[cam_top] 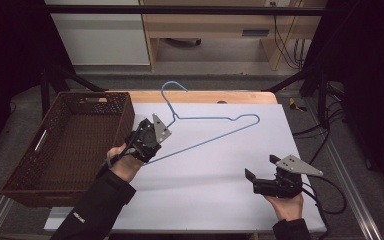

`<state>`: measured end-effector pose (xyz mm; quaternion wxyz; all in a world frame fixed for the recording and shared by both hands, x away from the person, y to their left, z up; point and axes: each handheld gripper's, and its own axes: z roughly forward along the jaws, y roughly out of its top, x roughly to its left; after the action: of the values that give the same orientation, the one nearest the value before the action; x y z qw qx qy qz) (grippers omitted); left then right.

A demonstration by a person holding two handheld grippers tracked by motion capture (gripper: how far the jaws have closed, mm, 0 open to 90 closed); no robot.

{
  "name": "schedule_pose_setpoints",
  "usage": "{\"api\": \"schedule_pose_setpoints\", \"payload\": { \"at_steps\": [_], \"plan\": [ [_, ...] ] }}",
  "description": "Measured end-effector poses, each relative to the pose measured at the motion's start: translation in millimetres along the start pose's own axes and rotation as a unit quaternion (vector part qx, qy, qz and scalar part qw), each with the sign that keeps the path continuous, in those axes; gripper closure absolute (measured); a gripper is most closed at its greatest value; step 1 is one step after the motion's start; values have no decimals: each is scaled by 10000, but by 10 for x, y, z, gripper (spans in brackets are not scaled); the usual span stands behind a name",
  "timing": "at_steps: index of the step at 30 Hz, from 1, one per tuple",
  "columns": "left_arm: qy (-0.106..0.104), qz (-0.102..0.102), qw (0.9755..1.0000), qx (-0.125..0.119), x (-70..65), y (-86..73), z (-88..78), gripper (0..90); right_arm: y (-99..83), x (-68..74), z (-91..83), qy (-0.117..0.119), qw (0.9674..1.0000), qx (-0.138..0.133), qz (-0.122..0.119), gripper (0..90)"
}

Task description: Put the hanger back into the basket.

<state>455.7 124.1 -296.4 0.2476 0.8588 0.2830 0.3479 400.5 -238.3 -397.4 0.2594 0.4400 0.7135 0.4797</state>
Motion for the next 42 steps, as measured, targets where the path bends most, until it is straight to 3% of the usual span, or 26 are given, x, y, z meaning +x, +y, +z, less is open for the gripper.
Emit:
{"api": "schedule_pose_setpoints", "payload": {
  "at_steps": [6, 11, 18, 27, 42],
  "plan": [
    [213, -218, 9995, 87, 270, -42, -160, 864, -37, 13, 51, -3, 10000, 98, 8, 43],
    [438, -514, 9977, 82, 517, -135, -261, 864, -50, 23, 76, 8, 9999, 130, 12, 41],
    [516, -810, 9953, 116, 817, -318, -346, 864, -59, 19, 83, -9, 9999, 147, 23, 40],
    [846, -1199, 9889, 255, 1180, -598, -423, 864, -62, 15, 92, -16, 9999, 148, -16, 39],
    [1300, -1552, 9765, 741, 1536, -1044, -374, 864, -62, 18, 92, -10, 9999, 159, -16, 39]
  ]
}}
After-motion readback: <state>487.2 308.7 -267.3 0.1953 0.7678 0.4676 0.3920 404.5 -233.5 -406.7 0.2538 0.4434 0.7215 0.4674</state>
